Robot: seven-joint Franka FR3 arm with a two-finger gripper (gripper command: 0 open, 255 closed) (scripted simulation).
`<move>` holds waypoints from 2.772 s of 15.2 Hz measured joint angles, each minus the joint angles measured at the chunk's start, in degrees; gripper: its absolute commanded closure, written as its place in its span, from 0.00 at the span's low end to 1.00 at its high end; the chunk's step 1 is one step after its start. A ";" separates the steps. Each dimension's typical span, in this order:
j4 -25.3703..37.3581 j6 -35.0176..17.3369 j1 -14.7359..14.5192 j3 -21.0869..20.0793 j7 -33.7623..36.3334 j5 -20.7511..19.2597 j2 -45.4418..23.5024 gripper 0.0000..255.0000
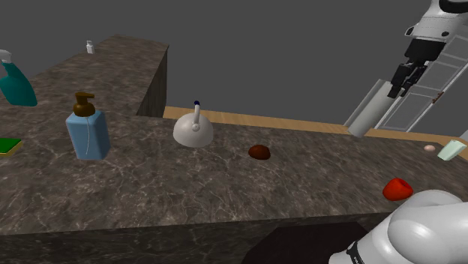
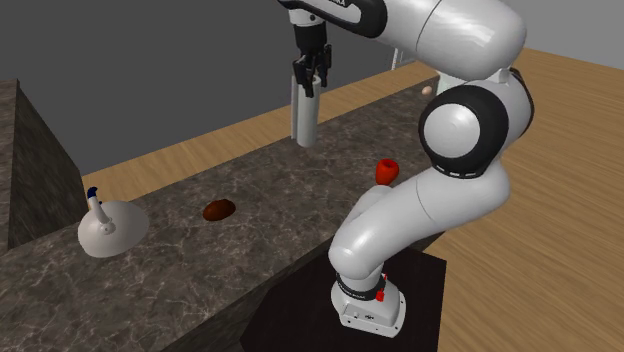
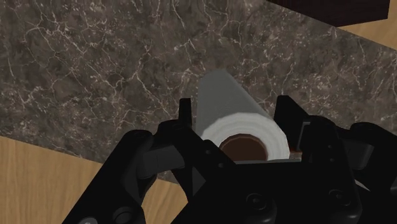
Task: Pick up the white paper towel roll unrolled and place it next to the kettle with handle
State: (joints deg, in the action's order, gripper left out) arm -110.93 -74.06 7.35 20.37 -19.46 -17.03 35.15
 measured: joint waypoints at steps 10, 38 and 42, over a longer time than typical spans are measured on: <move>5.45 0.58 -3.15 -7.14 9.63 6.17 -6.96 1.00; 50.81 6.18 -14.71 -23.27 37.35 14.41 -48.99 1.00; 44.25 1.93 -14.61 -23.27 37.54 14.60 -46.66 1.00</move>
State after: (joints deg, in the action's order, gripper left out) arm -66.68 -72.14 -7.25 -2.90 18.08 -2.43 -11.51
